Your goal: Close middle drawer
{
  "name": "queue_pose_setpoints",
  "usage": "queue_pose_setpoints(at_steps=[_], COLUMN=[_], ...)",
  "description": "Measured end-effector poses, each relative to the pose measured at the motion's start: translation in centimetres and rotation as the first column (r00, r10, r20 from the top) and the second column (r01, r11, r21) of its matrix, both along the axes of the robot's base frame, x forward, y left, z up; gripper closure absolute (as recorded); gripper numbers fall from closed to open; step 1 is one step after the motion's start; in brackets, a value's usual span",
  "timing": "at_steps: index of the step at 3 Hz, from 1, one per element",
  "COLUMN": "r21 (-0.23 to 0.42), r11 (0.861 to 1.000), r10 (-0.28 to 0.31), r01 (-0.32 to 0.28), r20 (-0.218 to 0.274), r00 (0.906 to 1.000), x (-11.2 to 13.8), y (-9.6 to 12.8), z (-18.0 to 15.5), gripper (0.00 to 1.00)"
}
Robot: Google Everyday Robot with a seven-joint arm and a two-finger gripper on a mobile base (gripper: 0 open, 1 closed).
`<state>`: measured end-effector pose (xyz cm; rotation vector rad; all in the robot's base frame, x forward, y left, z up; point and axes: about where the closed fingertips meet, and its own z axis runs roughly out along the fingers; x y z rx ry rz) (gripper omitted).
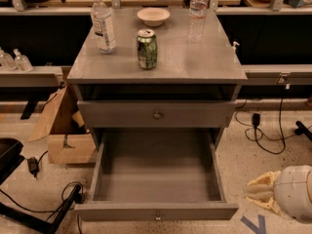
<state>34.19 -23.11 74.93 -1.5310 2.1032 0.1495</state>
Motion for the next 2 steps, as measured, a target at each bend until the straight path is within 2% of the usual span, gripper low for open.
queue_pose_setpoints(at_steps=[1,2], r21=[0.009,0.014], r11=[1.0,1.0], r10=[0.014,0.017], r01=[-0.014,-0.016], r20=[-0.065,-0.075], r00=[0.9978,0.9971], x=[-0.38,-0.31], y=[-0.34,-0.18], z=[-3.98,-4.61], gripper=[1.0,1.0])
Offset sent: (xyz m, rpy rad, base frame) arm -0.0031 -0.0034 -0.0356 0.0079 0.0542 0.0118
